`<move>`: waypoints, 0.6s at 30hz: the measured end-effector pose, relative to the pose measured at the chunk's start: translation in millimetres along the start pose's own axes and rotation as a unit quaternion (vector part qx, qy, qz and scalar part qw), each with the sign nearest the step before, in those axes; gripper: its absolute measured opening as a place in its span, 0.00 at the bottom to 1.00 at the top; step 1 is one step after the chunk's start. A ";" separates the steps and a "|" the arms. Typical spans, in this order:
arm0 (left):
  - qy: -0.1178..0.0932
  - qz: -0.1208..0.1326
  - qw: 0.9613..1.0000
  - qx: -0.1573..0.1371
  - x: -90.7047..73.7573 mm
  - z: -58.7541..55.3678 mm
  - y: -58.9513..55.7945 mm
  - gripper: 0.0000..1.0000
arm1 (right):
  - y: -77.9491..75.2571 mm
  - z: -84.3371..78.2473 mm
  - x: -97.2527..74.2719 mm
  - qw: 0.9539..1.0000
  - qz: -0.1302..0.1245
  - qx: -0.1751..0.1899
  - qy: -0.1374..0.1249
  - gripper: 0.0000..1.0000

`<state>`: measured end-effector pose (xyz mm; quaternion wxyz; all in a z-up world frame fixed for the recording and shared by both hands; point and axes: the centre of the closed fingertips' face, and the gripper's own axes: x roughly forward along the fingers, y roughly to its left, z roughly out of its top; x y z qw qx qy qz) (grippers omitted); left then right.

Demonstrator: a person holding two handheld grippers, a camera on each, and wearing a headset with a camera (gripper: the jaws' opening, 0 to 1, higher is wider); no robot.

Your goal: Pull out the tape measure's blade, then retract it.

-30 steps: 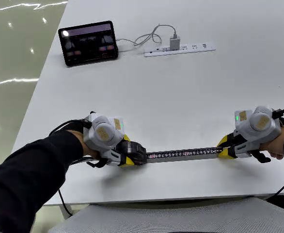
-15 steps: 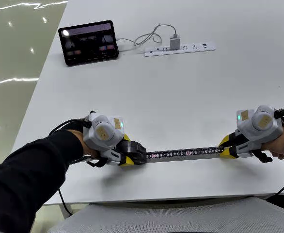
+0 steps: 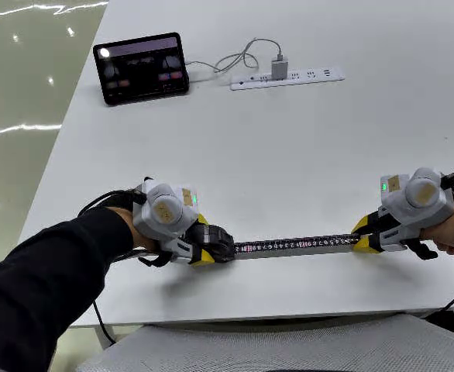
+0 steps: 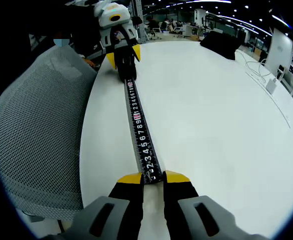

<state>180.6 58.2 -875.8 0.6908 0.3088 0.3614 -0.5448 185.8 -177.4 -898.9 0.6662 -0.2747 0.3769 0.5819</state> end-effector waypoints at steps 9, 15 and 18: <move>0.001 -0.001 1.000 0.001 0.0 -0.2 0.2 0.33 | 0.1 -1.0 -0.7 1.000 0.000 0.003 -0.002 0.10; 0.001 -0.001 1.000 0.001 0.1 -0.5 0.3 0.33 | -0.5 -2.3 -2.6 1.000 0.000 0.005 -0.002 0.10; 0.001 -0.001 1.000 0.001 0.3 -0.3 0.3 0.33 | -1.1 -3.0 -2.7 1.000 0.000 0.005 -0.002 0.10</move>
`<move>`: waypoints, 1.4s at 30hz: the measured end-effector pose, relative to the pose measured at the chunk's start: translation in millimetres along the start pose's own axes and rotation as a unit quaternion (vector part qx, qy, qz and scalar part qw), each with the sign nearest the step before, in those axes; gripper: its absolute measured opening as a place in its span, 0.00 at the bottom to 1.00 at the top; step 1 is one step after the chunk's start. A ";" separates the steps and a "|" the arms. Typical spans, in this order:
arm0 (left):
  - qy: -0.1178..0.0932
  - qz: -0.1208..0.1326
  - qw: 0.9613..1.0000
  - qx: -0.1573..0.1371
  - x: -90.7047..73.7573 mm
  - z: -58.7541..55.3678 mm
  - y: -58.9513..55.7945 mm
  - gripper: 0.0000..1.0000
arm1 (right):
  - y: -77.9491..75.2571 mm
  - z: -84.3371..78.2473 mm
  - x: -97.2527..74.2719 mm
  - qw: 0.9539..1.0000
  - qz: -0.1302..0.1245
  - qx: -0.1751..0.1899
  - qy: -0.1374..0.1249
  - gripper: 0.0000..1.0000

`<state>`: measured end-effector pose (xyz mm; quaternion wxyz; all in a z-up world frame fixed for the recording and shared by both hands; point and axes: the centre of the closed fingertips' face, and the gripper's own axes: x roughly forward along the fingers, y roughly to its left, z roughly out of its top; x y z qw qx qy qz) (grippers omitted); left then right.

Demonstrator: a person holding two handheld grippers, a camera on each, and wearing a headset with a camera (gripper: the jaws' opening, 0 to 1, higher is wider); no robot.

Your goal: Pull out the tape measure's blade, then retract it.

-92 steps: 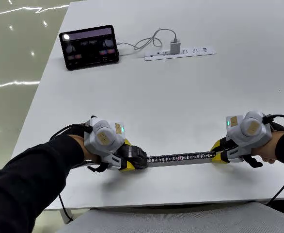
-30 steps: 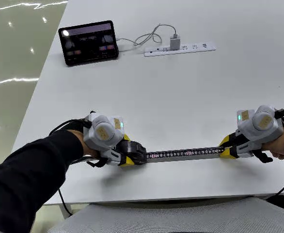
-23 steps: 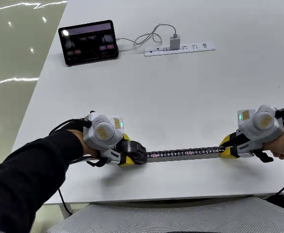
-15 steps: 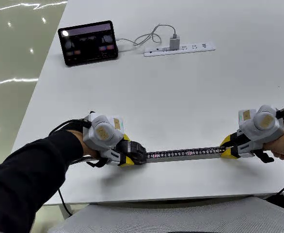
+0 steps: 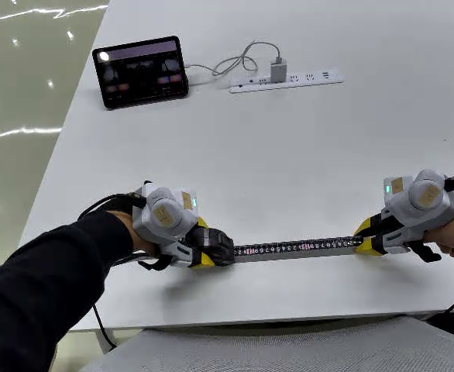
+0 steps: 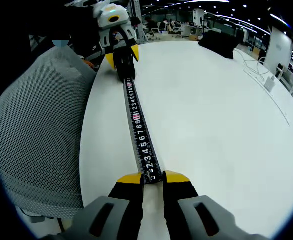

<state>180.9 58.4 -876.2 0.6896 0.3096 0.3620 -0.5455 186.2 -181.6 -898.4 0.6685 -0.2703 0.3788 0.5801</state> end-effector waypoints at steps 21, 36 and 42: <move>-0.001 0.000 1.000 0.000 0.0 1.0 -0.3 0.33 | -0.1 -2.5 -2.5 1.000 -0.001 0.007 0.001 0.10; 0.002 -0.004 1.000 0.016 -0.2 1.0 -1.3 0.33 | 5.7 -3.2 -1.2 0.999 0.005 -0.005 0.036 0.11; -0.012 0.005 1.000 0.004 2.3 3.3 0.5 0.34 | 5.1 -2.3 -0.5 0.999 0.010 -0.008 0.039 0.12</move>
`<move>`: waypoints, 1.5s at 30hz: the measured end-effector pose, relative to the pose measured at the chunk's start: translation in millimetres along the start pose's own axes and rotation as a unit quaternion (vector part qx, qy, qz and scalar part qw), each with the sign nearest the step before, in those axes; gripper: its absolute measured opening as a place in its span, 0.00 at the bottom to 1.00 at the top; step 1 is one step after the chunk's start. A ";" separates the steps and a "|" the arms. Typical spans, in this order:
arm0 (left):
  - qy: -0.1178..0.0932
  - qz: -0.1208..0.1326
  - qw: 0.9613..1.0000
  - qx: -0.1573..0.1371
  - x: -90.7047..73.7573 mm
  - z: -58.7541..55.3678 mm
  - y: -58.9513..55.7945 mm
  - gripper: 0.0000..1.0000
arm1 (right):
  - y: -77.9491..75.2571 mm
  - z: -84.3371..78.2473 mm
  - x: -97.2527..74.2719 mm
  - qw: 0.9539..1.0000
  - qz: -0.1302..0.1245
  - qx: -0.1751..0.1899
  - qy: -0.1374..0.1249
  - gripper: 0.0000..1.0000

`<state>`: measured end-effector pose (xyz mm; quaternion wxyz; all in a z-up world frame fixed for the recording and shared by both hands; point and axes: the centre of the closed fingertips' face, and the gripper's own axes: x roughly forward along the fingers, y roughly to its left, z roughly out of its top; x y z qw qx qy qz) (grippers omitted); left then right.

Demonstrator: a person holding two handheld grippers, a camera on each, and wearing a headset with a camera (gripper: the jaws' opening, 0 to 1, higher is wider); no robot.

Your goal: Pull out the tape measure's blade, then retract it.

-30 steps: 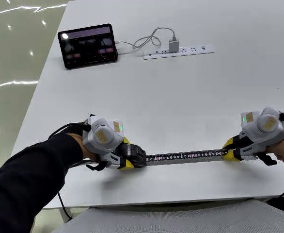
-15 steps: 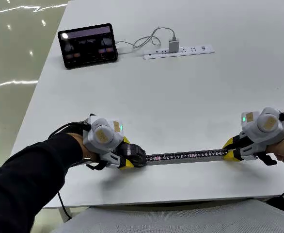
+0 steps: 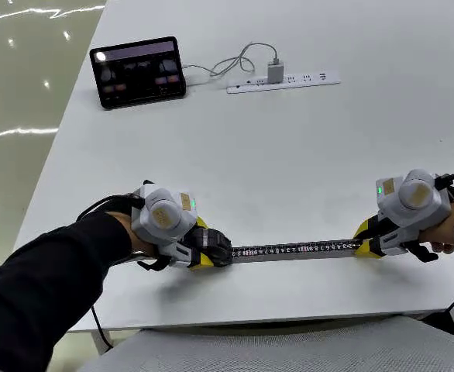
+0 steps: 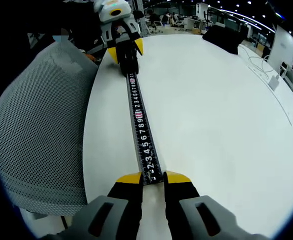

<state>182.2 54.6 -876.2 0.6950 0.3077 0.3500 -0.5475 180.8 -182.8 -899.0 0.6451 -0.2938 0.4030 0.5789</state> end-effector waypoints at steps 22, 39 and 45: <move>0.004 0.006 1.000 -0.022 -5.1 -8.9 2.2 0.37 | 14.6 9.6 -7.0 0.999 0.006 -0.032 0.029 0.51; -0.043 0.094 0.979 -0.174 -34.5 -29.1 27.3 0.81 | 3.6 -7.7 -33.3 0.996 -0.055 0.063 -0.032 0.84; -0.066 0.131 0.968 -0.203 -46.3 -37.7 39.2 1.00 | -4.6 -8.4 -43.4 0.989 -0.089 0.095 -0.063 0.85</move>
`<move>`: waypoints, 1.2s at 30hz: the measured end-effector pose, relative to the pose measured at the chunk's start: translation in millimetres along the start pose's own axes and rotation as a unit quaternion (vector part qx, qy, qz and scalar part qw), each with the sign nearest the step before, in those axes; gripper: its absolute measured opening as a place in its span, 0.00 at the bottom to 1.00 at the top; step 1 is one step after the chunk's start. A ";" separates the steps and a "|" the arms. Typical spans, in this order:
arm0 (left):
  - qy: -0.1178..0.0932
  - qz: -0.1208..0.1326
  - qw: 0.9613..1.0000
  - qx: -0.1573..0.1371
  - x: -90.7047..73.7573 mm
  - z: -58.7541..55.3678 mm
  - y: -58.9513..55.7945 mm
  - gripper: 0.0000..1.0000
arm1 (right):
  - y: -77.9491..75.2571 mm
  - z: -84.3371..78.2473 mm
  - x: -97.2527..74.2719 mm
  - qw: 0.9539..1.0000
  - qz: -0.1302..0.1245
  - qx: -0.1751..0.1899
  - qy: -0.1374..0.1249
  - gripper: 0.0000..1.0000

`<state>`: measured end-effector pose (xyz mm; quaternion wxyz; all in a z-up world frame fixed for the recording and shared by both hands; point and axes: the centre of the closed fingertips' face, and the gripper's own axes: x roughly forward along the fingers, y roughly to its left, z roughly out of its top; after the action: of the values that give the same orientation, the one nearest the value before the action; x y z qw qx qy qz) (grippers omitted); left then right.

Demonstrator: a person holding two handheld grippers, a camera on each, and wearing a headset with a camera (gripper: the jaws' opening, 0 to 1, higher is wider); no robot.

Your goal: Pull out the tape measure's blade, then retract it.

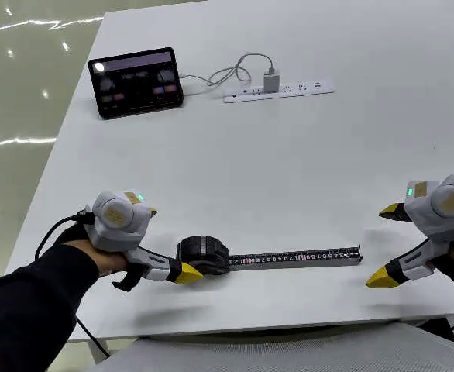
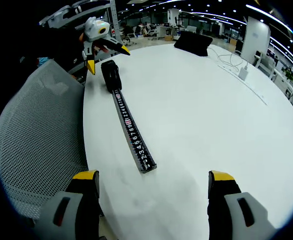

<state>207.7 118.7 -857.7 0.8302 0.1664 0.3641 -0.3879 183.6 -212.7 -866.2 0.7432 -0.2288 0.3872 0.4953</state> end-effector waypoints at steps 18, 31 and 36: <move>-0.092 0.125 0.984 -0.084 -51.0 -6.8 15.2 1.00 | 5.2 -6.7 -34.3 0.982 -0.089 0.100 -0.130 1.00; -0.088 0.142 0.977 -0.131 -73.9 -42.8 3.4 1.00 | 19.6 -43.3 -58.9 0.975 -0.135 0.124 -0.128 1.00; -0.093 0.143 0.976 -0.136 -75.7 -45.3 1.8 1.00 | 18.7 -48.9 -68.0 0.971 -0.149 0.129 -0.132 1.00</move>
<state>154.6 184.7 -833.0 0.9220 0.0655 0.3076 -0.2260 135.2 -278.5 -840.0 0.8764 -0.1189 0.3081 0.3505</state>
